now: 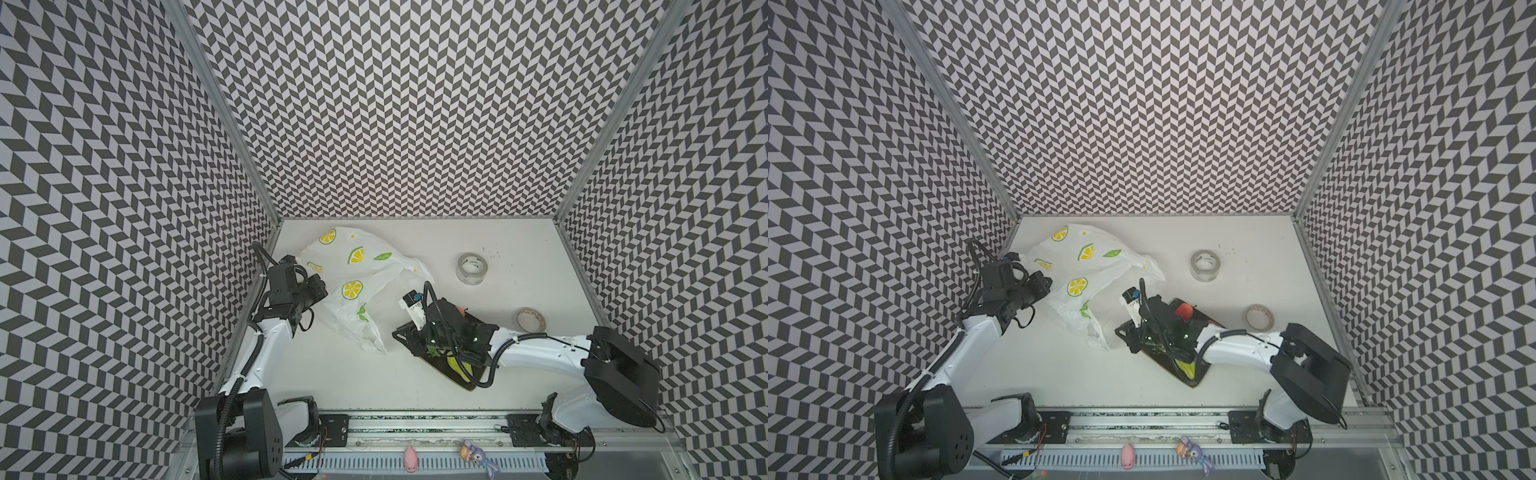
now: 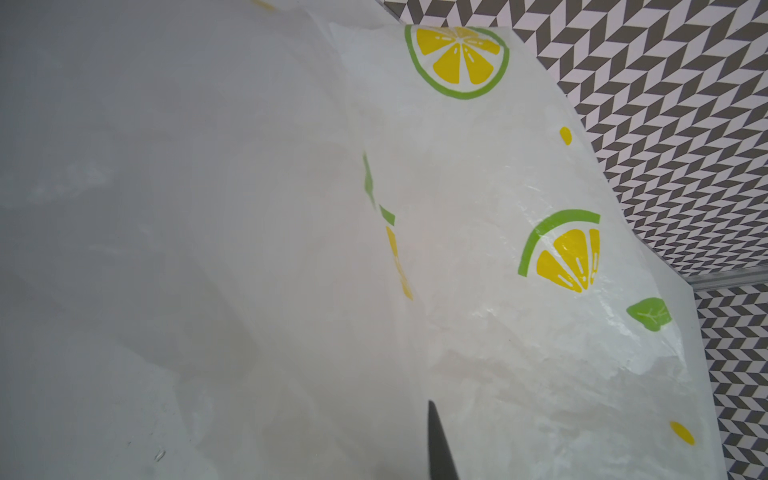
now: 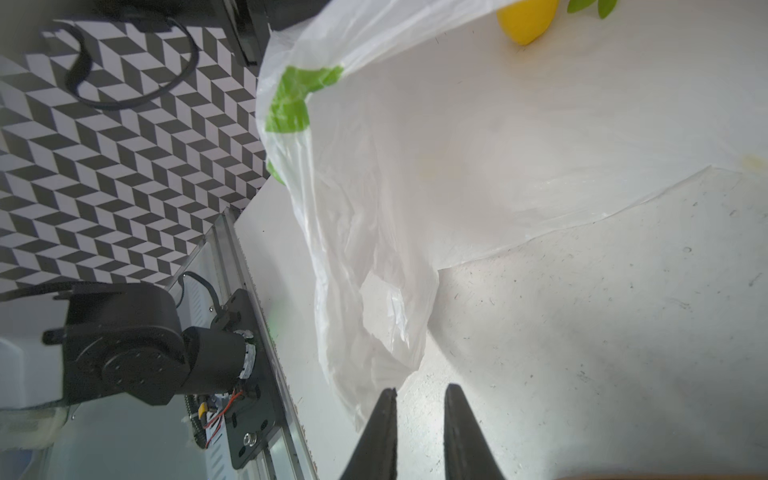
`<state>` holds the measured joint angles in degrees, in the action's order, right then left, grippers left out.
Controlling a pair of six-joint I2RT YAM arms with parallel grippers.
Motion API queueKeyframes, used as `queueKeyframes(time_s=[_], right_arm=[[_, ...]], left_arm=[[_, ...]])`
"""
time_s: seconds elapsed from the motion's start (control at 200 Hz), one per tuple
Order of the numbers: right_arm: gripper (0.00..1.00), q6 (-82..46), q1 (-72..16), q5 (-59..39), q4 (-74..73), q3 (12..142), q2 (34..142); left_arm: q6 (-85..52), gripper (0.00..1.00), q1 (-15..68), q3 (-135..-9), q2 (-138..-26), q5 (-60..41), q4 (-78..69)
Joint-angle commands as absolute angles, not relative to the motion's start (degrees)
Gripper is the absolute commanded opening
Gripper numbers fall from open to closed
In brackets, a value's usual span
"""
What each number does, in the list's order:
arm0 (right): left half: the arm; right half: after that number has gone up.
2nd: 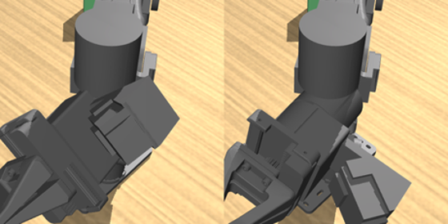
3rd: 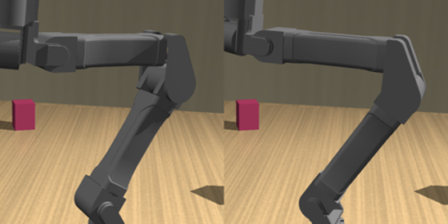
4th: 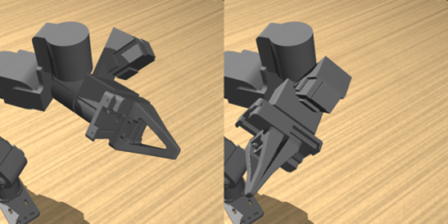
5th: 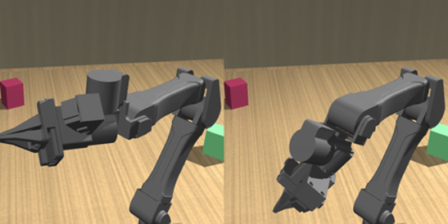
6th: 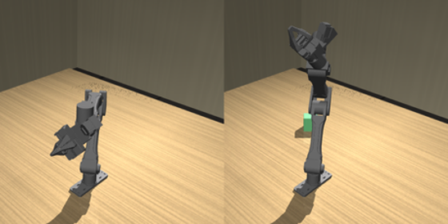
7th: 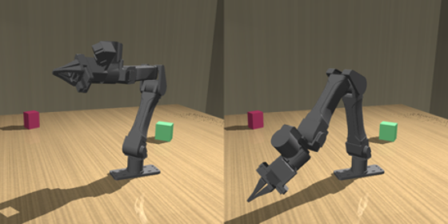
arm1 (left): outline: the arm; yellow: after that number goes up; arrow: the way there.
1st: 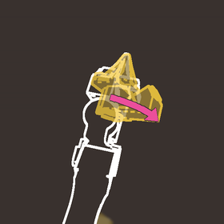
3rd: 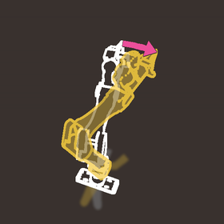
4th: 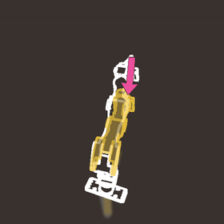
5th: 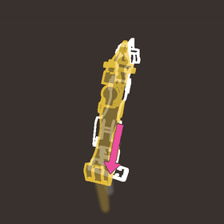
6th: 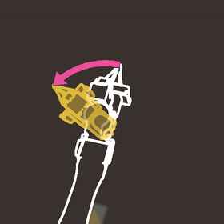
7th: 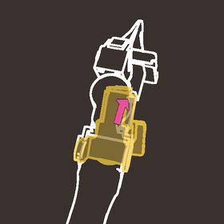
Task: Take the fake fruits out of the plastic bag
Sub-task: 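Move the open right gripper back toward the bag opening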
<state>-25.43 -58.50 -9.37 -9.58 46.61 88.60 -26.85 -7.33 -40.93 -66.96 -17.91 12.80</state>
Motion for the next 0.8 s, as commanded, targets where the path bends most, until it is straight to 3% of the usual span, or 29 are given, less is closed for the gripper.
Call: queueKeyframes(time_s=[0.0, 0.355, 0.616, 0.646, 0.741, 0.796], right_arm=[[0.19, -29.47, -59.09, -5.42, -14.01, 48.57, 90.45], [0.14, -38.14, -59.1, 2.98, -20.65, 49.66, 94.94], [0.1, -40.01, -60.54, 0.66, -27.71, 44.31, 92.75], [0.1, -40.37, -60.56, 0.33, -27.98, 43.41, 92.2], [0.11, -40.87, -60.51, 0.09, -28.06, 40.84, 90.6], [0.1, -40.79, -60.55, -0.08, -27.63, 39.78, 89.88]], left_arm=[[-26.75, 0.0, -7.74, -40.61, -66.48, -18.72, 11.35], [-26.57, 0.0, -7.73, -40.87, -66.68, -19.16, 11.41], [-25.96, 0.0, -7.73, -41.14, -66.46, -19.2, 11.97], [-25.73, 0.09, -7.73, -41.28, -66.53, -19.25, 12.19], [-24.35, 0.56, -7.69, -42.32, -66.12, -18.07, 14.11], [-23.27, 0.73, -7.74, -43.11, -65.11, -16.24, 15.74]])
